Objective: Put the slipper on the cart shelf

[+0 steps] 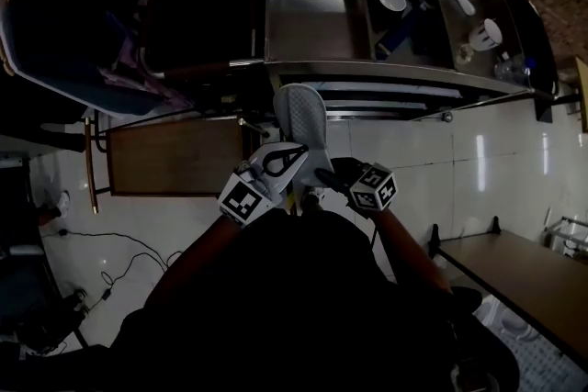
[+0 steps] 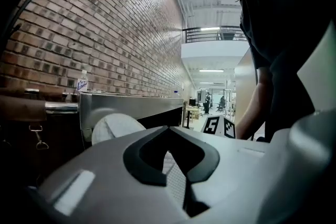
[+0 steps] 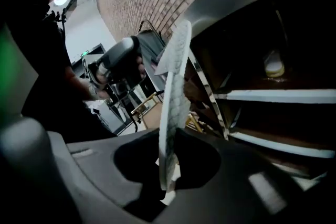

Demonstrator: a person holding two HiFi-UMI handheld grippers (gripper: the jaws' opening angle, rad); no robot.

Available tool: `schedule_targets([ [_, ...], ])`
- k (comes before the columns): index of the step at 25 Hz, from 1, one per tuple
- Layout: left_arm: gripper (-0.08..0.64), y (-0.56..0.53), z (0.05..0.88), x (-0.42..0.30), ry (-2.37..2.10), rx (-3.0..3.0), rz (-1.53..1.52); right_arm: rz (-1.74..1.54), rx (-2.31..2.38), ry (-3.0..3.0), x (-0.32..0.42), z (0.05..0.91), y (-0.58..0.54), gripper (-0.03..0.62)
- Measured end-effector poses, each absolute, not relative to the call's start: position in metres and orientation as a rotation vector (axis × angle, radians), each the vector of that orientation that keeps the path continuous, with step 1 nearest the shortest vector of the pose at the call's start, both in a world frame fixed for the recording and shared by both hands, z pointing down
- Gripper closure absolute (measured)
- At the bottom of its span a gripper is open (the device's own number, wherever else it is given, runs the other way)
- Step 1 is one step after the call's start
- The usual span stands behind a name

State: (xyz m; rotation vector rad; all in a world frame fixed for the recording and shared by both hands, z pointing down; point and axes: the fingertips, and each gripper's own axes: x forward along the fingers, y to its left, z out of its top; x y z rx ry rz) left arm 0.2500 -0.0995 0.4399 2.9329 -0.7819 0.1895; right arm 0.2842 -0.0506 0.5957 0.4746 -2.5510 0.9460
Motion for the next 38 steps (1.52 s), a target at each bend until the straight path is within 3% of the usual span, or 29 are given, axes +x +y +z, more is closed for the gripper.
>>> schedule_targets([
  [12,0.558,-0.123,0.481,0.267,-0.855,2.915,0.281,1.102,0.434,-2.420,0.318,0.682,-0.095,0.526],
  [38,0.558,-0.172,0.521,0.264,-0.928,2.869,0.264,1.175,0.679,-2.501,0.277,0.690,-0.218,0.525],
])
